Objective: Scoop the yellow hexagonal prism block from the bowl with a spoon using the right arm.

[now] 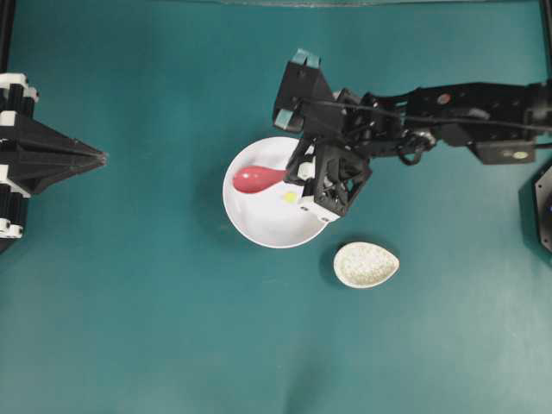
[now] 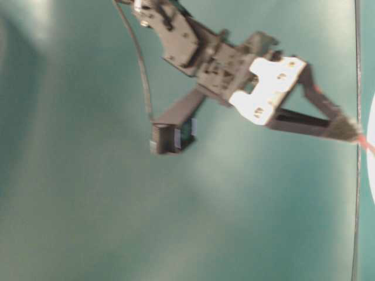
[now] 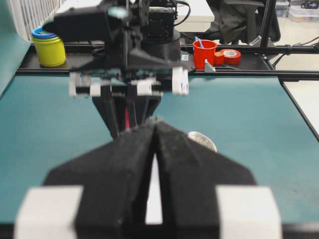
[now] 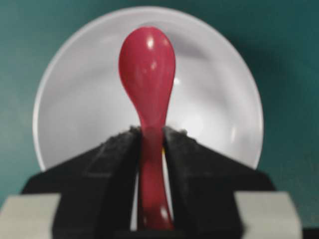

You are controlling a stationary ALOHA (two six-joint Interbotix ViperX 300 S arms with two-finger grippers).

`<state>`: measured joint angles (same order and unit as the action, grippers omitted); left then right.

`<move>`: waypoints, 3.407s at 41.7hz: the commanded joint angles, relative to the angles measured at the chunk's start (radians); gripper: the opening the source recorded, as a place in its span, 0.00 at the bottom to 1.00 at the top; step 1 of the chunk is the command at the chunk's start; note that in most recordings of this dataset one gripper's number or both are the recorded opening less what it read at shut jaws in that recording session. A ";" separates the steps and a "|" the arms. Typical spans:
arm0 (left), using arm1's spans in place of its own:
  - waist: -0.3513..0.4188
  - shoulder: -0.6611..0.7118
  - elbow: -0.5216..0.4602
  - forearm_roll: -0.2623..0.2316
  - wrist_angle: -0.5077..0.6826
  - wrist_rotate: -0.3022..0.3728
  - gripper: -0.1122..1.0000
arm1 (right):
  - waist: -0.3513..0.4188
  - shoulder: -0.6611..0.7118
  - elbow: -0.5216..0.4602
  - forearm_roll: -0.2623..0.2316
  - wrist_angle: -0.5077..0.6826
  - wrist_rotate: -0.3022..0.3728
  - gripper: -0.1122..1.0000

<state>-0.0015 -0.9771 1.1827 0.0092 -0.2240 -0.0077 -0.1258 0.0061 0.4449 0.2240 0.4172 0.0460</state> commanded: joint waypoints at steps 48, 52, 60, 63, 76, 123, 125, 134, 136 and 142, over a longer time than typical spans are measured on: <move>-0.002 0.009 -0.023 0.002 -0.005 0.000 0.10 | -0.015 -0.210 -0.021 0.000 0.469 0.140 0.31; -0.002 0.009 -0.023 0.002 -0.005 0.000 0.10 | -0.018 -0.195 -0.041 -0.002 0.537 0.155 0.31; 0.000 0.011 -0.023 0.002 -0.005 0.000 0.10 | -0.021 -0.160 -0.094 -0.002 0.649 0.170 0.31; 0.000 0.012 -0.023 0.002 -0.005 0.000 0.10 | -0.025 -0.138 -0.120 -0.002 0.703 0.175 0.31; -0.002 0.011 -0.023 0.002 -0.005 0.000 0.10 | -0.028 -0.032 -0.267 -0.008 0.844 0.183 0.31; 0.000 0.006 -0.023 0.003 -0.005 0.003 0.10 | -0.051 0.147 -0.373 -0.020 0.841 0.166 0.31; -0.002 0.006 -0.023 0.002 -0.005 0.003 0.10 | -0.051 0.153 -0.373 -0.020 0.834 0.163 0.31; 0.000 0.006 -0.023 0.003 -0.005 0.003 0.10 | -0.051 0.173 -0.373 -0.018 0.815 0.161 0.31; 0.000 0.006 -0.023 0.002 -0.005 0.003 0.10 | -0.051 0.178 -0.373 -0.020 0.810 0.161 0.31; -0.002 0.006 -0.023 0.002 -0.005 0.003 0.10 | -0.048 0.190 -0.373 -0.018 0.788 0.160 0.31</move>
<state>-0.0015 -0.9756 1.1827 0.0092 -0.2240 -0.0061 -0.1749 0.2117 0.0936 0.2040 1.2195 0.2071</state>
